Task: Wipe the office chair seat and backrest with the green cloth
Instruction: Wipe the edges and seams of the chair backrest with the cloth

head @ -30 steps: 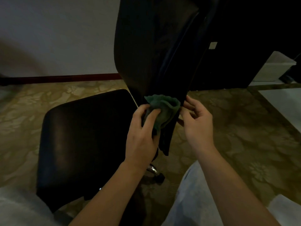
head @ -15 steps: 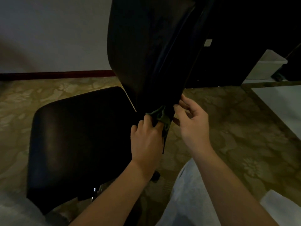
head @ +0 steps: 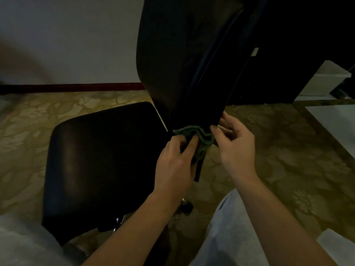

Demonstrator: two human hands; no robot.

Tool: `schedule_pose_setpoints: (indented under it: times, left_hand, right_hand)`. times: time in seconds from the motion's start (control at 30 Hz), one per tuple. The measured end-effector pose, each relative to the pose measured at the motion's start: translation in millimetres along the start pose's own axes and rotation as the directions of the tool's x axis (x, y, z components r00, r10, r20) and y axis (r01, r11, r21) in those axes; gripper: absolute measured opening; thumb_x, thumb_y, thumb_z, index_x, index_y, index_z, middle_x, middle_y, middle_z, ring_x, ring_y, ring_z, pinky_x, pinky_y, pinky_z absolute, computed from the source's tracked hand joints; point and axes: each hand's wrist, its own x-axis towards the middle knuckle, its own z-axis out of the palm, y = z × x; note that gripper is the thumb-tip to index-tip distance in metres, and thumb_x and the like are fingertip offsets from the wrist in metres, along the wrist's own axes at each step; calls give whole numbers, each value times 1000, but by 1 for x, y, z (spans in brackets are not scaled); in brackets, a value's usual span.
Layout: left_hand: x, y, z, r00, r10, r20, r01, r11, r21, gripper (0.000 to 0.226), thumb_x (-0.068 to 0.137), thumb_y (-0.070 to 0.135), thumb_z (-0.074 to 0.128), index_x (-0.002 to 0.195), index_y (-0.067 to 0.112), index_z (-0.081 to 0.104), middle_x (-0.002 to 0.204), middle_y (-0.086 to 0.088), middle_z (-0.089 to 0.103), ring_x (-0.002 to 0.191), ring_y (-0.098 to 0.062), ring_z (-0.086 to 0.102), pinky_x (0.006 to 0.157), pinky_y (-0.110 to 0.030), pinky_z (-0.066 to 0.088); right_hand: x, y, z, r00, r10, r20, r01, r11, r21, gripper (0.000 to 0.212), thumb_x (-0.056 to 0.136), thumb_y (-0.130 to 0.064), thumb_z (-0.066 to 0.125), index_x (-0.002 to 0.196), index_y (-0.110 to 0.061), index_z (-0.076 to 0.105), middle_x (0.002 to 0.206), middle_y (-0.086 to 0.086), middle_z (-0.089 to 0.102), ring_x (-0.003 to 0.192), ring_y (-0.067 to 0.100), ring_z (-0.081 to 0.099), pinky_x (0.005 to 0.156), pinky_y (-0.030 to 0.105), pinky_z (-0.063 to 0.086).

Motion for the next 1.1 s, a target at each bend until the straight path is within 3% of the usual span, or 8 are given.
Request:
schedule_pose_setpoints:
  times: [0.13,0.3,0.43,0.57,0.67,0.83,0.97,1.1]
  left_hand:
    - [9,10,14,995,-47,84,46,999,9,41,80,19,81,118,10,68,109,-13,58,87,-29,63,63,-38,58]
    - [3,10,26,988,-94,126,89,995,46,36,78,22,81,112,14,70,108,-10,60,84,-27,63,58,-36,54]
    - [-10,3,36,961,-132,244,113,990,90,37,85,25,75,121,20,68,120,-10,57,90,-26,64,64,-35,55]
    - [-28,-15,37,878,-223,423,180,974,138,41,100,34,54,141,29,55,139,-4,45,111,-24,59,84,-36,55]
    - [-36,-25,24,926,-188,328,169,982,86,55,95,29,64,147,31,48,132,-5,51,108,-24,61,79,-36,57]
    - [-28,-17,4,993,-66,96,61,997,54,63,79,21,81,139,20,60,113,-11,60,87,-26,64,60,-35,56]
    - [-14,-13,1,1000,-11,-10,11,999,44,58,81,18,78,137,14,62,125,-15,60,99,-31,65,69,-39,60]
    - [-5,-14,12,993,112,40,-114,992,61,54,82,18,78,134,14,65,134,-5,63,116,-29,61,85,-43,59]
  right_hand:
    - [0,-1,-1,1000,9,2,-9,1000,2,39,95,-15,64,132,-25,61,113,-14,70,107,0,65,89,25,56]
    - [0,3,1,1000,4,-20,-5,1000,-14,41,93,-15,67,131,-27,60,114,-12,70,107,2,65,89,28,57]
    - [0,7,2,999,-48,-19,46,995,-86,47,93,-12,67,137,-25,56,115,-15,67,106,-1,64,87,22,56]
    - [-2,18,2,993,-120,19,121,978,-167,59,91,-10,69,144,-26,47,118,-13,64,108,1,62,86,13,51]
    - [-6,40,6,993,-95,68,109,964,-241,67,92,-11,68,149,-30,39,120,-12,61,108,2,60,84,11,50]
    - [-16,71,11,998,-21,67,40,951,-306,61,95,-17,63,148,-34,38,120,-4,62,108,1,60,89,22,54]
    - [-16,69,11,998,-15,62,31,963,-269,55,96,-27,62,146,-35,41,121,-4,62,106,1,61,83,16,53]
    - [-18,69,11,998,-23,50,36,959,-280,53,96,-21,62,144,-34,44,127,-9,59,110,-3,57,85,13,50]
